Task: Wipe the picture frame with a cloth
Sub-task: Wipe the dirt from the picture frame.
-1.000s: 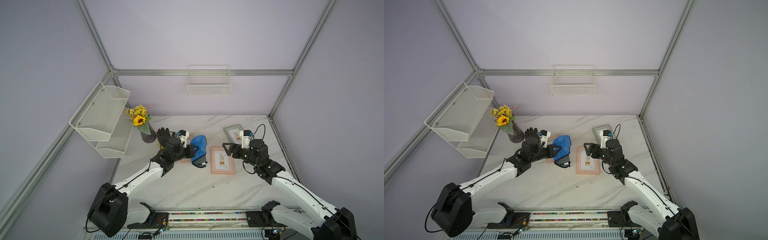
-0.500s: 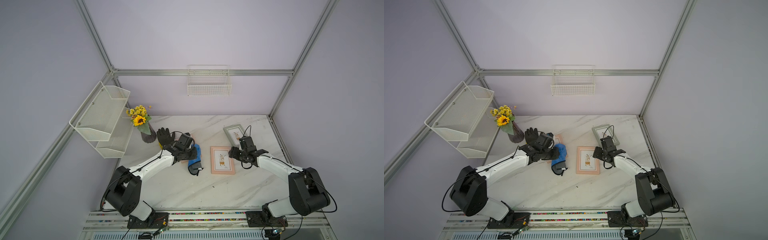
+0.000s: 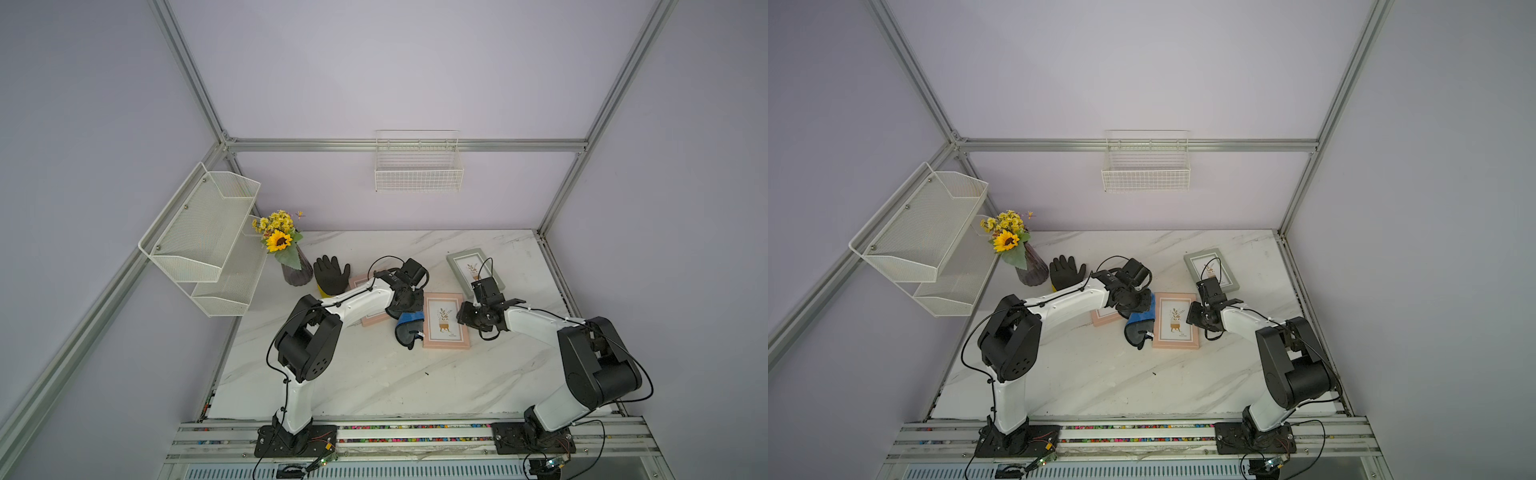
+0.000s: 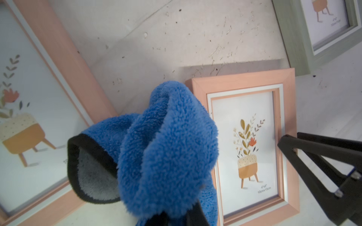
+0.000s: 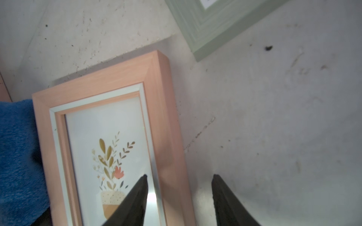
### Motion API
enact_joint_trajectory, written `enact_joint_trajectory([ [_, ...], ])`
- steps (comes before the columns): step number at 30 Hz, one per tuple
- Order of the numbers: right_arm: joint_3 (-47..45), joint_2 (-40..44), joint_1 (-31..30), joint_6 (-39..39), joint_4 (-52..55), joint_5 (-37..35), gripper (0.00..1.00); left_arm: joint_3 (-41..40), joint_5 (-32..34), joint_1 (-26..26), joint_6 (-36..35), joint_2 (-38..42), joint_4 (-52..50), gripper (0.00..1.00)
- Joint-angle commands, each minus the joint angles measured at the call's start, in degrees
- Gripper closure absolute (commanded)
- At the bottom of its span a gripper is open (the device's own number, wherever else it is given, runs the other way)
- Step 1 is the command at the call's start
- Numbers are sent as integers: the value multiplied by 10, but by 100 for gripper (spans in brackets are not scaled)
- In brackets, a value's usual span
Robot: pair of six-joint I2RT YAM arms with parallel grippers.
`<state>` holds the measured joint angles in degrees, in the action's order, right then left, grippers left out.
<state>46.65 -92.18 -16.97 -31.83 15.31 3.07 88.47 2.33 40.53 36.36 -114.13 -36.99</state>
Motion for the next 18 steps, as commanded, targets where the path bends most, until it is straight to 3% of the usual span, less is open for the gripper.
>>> enact_joint_trajectory([
  [1,-7,-13,2,7,-16,4,49,58,16,0,-6,-30,-35,100],
  [13,-5,-43,-22,-5,-16,-15,64,154,-21,12,-30,-109,-66,100],
  [18,-1,-49,-38,-19,-15,-31,71,138,3,24,-32,-72,-82,100],
])
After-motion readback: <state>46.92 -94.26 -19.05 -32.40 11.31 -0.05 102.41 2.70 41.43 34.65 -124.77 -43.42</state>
